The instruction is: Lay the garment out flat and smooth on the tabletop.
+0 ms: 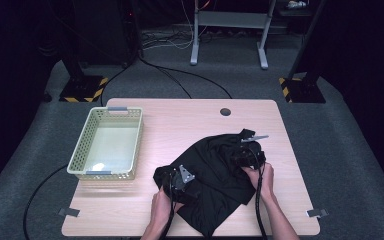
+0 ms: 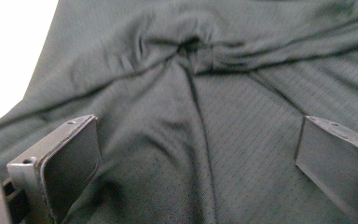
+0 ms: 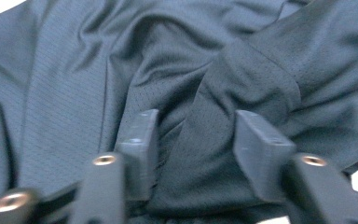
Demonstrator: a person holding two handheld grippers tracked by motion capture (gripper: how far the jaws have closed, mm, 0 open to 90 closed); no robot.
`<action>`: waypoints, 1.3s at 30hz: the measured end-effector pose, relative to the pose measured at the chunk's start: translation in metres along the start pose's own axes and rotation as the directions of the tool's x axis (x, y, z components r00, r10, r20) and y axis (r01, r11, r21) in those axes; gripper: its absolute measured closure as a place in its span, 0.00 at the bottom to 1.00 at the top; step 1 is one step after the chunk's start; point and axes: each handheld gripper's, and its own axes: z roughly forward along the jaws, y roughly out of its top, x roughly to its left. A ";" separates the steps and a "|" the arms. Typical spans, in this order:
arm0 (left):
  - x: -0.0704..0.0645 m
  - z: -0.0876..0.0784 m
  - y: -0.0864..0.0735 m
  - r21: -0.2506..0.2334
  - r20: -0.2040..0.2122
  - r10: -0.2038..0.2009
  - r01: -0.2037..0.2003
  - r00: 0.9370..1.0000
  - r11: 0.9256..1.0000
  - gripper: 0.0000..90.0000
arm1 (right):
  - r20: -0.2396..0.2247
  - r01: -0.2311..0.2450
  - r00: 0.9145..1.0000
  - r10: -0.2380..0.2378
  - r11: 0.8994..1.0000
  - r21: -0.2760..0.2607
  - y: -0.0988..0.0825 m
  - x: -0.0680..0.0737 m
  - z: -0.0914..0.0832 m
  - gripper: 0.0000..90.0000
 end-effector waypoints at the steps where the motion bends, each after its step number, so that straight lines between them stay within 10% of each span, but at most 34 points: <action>1: 0.002 0.000 -0.002 -0.007 0.007 -0.013 0.013 1.000 1.000 0.00 | -0.004 -0.001 1.000 0.001 1.000 -0.009 -0.001 0.000 0.001 0.68; 6: 0.003 -0.003 -0.014 -0.057 0.015 -0.045 0.046 0.999 0.997 0.01 | 0.019 0.011 1.000 -0.010 0.999 -0.035 0.002 -0.006 -0.006 0.91; 18: 0.000 -0.008 -0.019 -0.064 0.000 -0.059 0.059 0.998 0.996 0.02 | 0.144 0.045 0.989 -0.032 0.995 -0.087 0.042 -0.031 -0.026 0.92; 27: -0.001 -0.010 -0.021 -0.063 -0.007 -0.065 0.065 0.998 0.996 0.02 | 0.167 0.038 0.986 -0.026 0.997 -0.071 0.052 -0.047 -0.005 0.91; 32: -0.001 -0.010 -0.021 -0.062 -0.005 -0.068 0.067 0.998 0.996 0.02 | 0.170 0.012 0.985 -0.005 0.999 -0.042 0.042 -0.050 0.004 0.63; 39: -0.002 -0.011 -0.021 -0.078 -0.030 -0.059 0.056 0.998 0.995 0.01 | 0.154 -0.031 0.987 0.054 0.989 -0.145 0.019 -0.054 -0.042 0.21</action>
